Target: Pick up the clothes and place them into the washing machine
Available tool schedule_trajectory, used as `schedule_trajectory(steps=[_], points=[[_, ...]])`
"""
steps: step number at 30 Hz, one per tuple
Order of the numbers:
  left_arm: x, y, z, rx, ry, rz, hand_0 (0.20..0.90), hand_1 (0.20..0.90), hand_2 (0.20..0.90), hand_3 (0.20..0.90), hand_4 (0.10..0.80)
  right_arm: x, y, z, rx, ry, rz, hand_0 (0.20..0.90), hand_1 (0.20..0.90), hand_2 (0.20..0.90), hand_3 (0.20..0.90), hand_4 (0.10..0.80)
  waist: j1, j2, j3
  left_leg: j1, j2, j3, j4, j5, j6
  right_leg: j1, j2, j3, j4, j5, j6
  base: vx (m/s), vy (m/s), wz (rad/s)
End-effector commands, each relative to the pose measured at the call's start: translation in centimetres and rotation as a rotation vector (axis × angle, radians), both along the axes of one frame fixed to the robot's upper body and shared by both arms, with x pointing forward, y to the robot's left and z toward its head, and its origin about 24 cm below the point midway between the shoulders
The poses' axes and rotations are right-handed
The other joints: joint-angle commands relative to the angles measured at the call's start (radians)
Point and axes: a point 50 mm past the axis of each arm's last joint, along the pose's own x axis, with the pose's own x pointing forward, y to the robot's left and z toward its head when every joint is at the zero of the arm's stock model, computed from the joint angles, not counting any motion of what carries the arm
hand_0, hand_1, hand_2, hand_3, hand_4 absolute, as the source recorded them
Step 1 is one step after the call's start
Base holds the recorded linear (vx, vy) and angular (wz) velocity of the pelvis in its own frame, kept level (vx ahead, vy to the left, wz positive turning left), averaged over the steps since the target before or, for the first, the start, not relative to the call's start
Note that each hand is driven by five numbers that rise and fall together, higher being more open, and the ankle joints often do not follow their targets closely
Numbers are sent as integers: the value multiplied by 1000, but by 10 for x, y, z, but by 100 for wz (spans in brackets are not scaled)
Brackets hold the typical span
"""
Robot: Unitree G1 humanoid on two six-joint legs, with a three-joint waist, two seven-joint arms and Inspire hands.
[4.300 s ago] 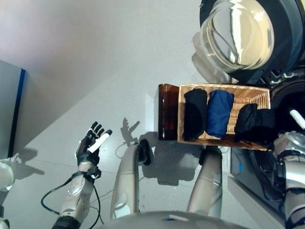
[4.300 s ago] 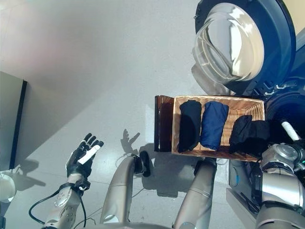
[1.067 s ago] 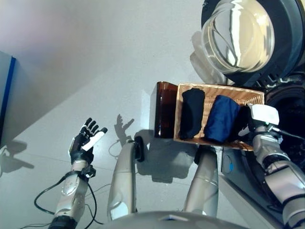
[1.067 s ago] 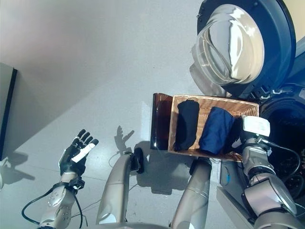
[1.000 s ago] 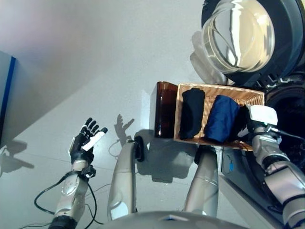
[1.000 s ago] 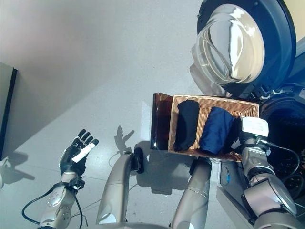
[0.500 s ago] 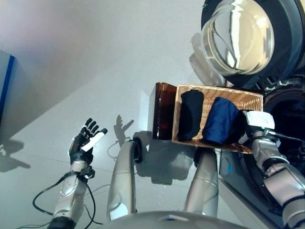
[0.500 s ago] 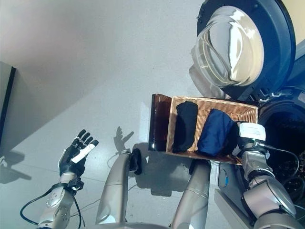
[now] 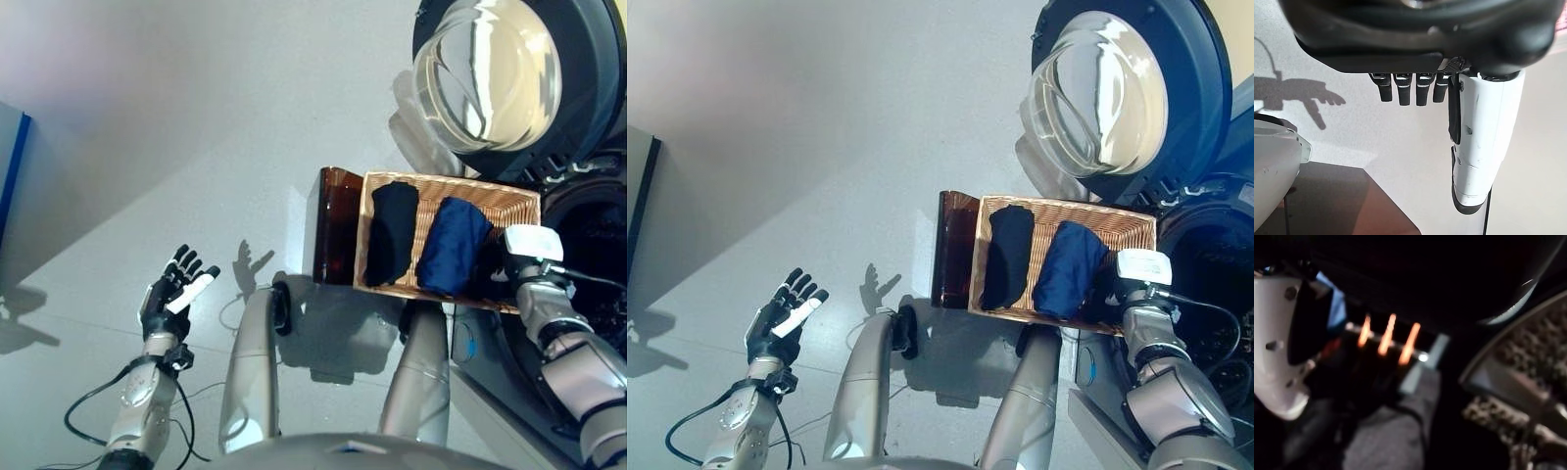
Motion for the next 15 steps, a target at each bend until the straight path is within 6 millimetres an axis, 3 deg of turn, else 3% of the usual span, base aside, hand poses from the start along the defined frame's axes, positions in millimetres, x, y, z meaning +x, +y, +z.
schedule_trajectory(steps=[1,9,12,15], points=[[0,30,31,100,-141,77,900,900,900,900,800,-12,-19,5,-65,21,-69,200,200,200,200,300,7,3,-23,17,62,-82,-95,88,-115,4,-16,47,-60,72,-20,0,0,0],[0,31,31,98,-137,84,900,900,900,900,800,-18,-29,9,21,-66,-190,200,200,200,200,300,8,-3,-28,21,60,-80,-95,85,-112,5,-15,48,-61,73,-20,0,0,0],[0,31,32,93,-142,108,900,900,900,900,800,-17,-31,14,291,-337,-357,200,200,200,200,300,9,-4,-27,30,62,-79,-108,89,-110,13,-13,46,-76,79,-22,0,0,0],[-1,34,30,94,-135,138,900,900,900,900,800,-15,-30,18,454,-518,-436,200,200,200,200,300,4,-4,-26,42,64,-76,-125,89,-108,22,-11,44,-94,83,-22,-25,1,-1]])
